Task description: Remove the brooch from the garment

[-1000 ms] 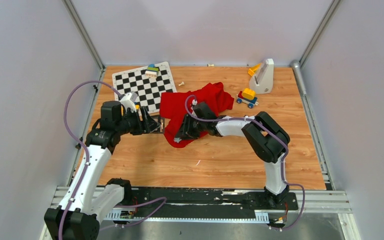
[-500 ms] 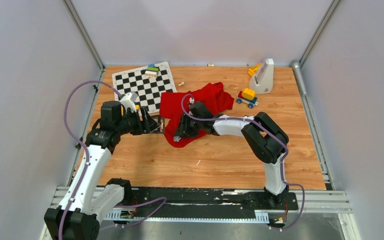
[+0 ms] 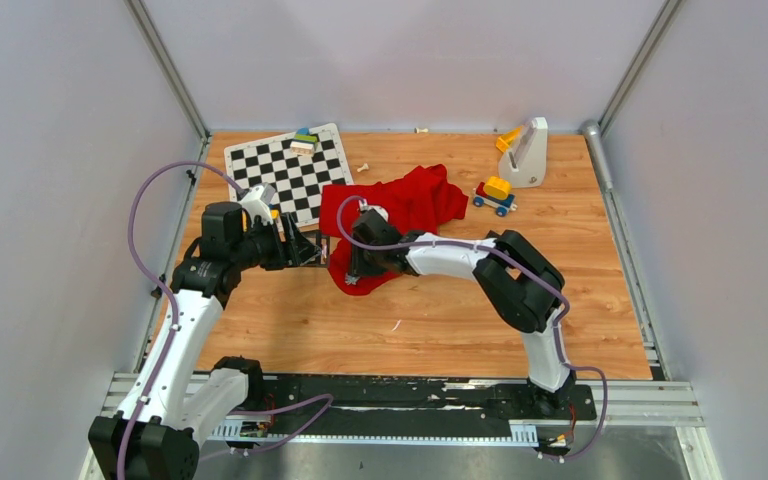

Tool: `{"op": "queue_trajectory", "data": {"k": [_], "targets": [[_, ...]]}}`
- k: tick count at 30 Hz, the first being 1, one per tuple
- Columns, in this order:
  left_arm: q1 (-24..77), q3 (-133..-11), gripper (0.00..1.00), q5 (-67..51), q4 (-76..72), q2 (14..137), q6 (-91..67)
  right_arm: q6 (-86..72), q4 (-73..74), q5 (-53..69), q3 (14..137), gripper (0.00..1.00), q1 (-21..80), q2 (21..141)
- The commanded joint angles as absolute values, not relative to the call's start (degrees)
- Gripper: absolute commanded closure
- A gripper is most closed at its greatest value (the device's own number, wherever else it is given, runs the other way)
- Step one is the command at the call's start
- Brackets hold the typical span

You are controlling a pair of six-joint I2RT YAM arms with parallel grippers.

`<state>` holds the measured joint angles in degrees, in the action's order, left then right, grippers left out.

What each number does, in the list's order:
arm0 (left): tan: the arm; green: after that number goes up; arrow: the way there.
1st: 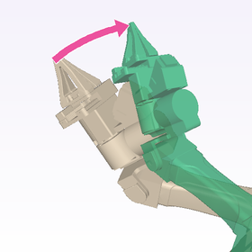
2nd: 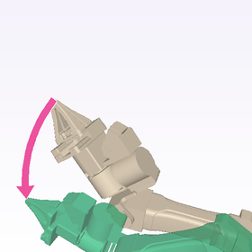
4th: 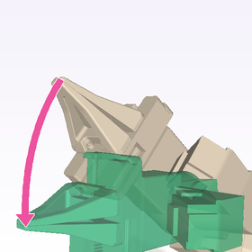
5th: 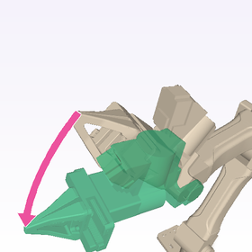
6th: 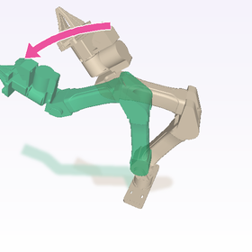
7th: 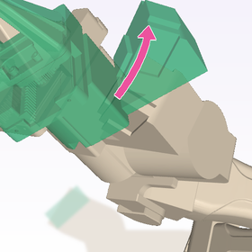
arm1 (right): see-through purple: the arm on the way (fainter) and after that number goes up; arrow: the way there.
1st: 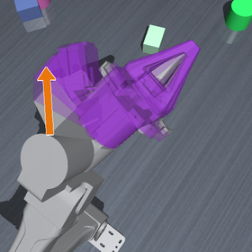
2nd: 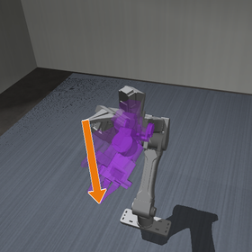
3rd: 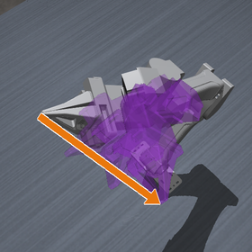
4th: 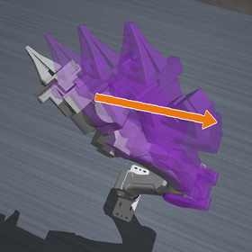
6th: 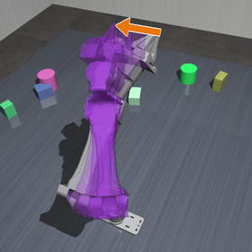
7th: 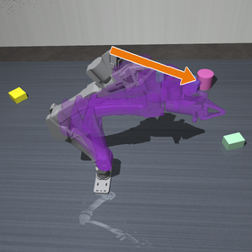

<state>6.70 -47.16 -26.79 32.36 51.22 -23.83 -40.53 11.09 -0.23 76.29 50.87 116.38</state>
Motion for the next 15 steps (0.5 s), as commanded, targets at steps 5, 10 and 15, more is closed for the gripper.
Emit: {"op": "queue_trajectory", "data": {"k": [5, 10, 15], "targets": [[6.3, -47.2, 0.73, -27.9, 30.9, 51.0, -22.9, -40.8, 11.7, 4.4, 75.5, 0.84, 50.8, 114.1], [6.3, -47.2, 0.73, -27.8, 30.8, 50.8, -22.9, -41.8, 9.3, 8.8, 73.5, 0.94, 50.2, 111.2], [6.2, -47.1, 0.73, -27.8, 30.8, 50.8, -22.9, -43.2, 7.0, 12.8, 71.3, 1.0, 49.0, 108.9]]}}
